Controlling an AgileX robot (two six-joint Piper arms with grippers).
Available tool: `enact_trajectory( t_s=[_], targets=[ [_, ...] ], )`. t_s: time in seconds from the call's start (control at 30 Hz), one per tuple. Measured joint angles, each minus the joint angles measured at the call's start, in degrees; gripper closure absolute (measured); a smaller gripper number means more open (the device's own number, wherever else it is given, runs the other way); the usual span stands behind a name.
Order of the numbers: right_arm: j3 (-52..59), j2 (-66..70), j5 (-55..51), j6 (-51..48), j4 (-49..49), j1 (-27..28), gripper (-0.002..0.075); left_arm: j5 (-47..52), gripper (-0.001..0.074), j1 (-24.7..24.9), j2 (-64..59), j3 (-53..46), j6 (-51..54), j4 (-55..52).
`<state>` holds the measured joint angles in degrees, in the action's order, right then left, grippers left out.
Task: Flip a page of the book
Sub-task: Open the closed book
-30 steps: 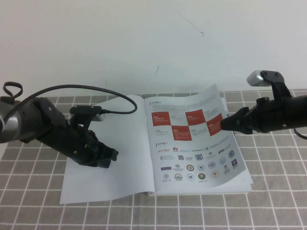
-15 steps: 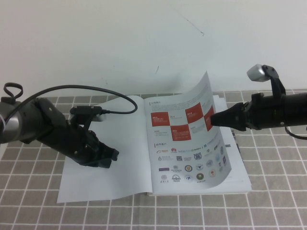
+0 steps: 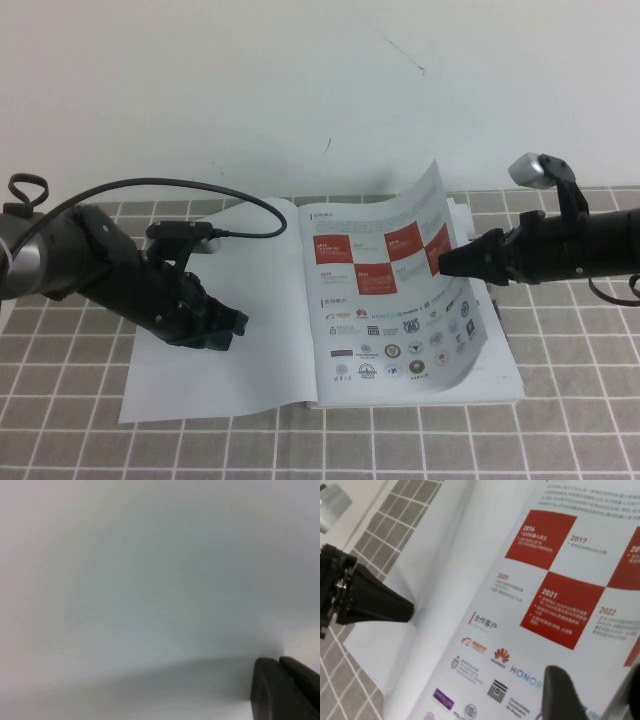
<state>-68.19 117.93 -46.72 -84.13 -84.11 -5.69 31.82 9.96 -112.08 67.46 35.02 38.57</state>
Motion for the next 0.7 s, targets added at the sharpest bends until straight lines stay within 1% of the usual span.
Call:
enact_trajectory(
  t_s=[0.17, 0.37, 0.47, 0.7],
  targets=[
    [0.0, 0.0, -4.1, -0.7, -2.8, 0.0, 0.0429, 0.0, 0.0739, 0.0, 0.0, 0.0, 0.0, 0.0],
    [0.0, 0.0, -13.7, -5.5, -8.3, 0.0, 0.0429, 0.0, 0.0739, 0.0, 0.0, 0.0, 0.1, 0.2],
    [0.0, 0.0, -16.5, -7.4, -9.6, -0.3, 0.0429, 0.0, 0.0739, 0.0, 0.0, 0.0, 0.1, 0.5],
    [-0.4, 0.0, -18.2, -10.8, -9.2, -4.1, 0.0429, 0.0, 0.0739, 0.0, 0.0, 0.0, 0.5, 0.7]
  ],
)
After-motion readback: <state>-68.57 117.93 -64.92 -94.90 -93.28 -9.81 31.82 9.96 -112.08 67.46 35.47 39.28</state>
